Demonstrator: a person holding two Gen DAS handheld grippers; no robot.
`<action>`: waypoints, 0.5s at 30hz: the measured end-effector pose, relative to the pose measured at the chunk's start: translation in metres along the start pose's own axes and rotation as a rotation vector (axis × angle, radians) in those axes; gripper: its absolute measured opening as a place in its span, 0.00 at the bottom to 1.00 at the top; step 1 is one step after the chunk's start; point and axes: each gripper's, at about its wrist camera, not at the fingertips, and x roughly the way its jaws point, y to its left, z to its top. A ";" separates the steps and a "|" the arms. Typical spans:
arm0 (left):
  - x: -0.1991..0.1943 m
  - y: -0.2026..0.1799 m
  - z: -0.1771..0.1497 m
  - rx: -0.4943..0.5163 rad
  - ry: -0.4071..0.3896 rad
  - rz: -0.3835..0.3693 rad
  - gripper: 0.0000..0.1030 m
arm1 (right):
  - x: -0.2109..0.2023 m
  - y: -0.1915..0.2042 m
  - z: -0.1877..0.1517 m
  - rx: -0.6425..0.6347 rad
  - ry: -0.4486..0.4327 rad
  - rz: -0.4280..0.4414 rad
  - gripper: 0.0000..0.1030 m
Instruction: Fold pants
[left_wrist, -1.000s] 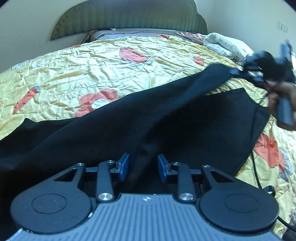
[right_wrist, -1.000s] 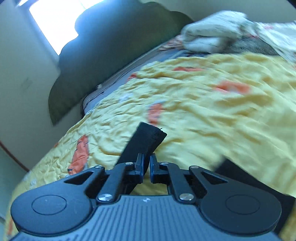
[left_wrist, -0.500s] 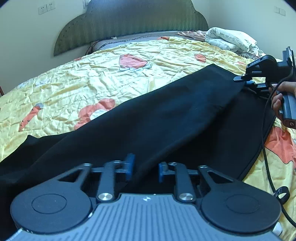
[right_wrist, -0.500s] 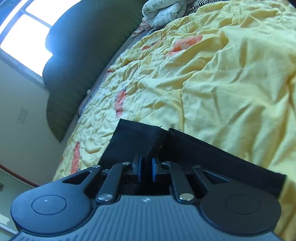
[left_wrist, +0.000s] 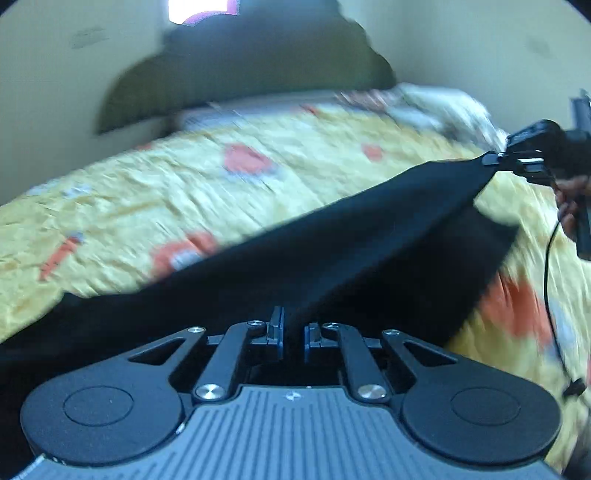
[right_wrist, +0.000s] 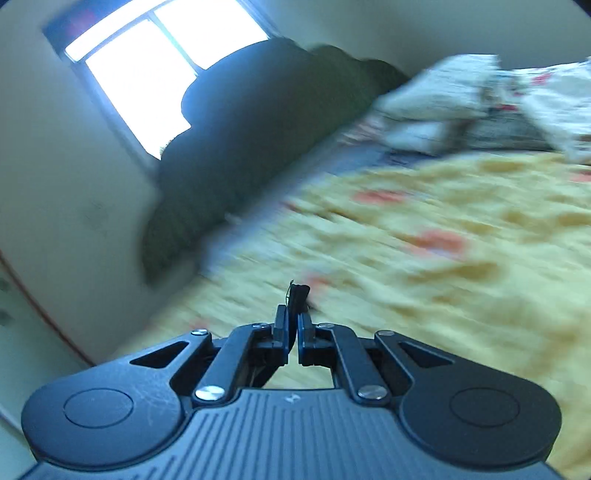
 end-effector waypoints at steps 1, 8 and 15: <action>0.004 -0.005 -0.006 0.012 0.019 -0.004 0.11 | -0.001 -0.014 -0.011 -0.004 0.042 -0.065 0.04; -0.005 -0.003 -0.016 -0.002 0.043 -0.025 0.11 | -0.007 -0.055 -0.046 0.097 0.118 -0.118 0.05; 0.002 -0.008 -0.031 0.042 0.087 -0.023 0.11 | -0.010 -0.070 -0.061 0.094 0.158 -0.134 0.04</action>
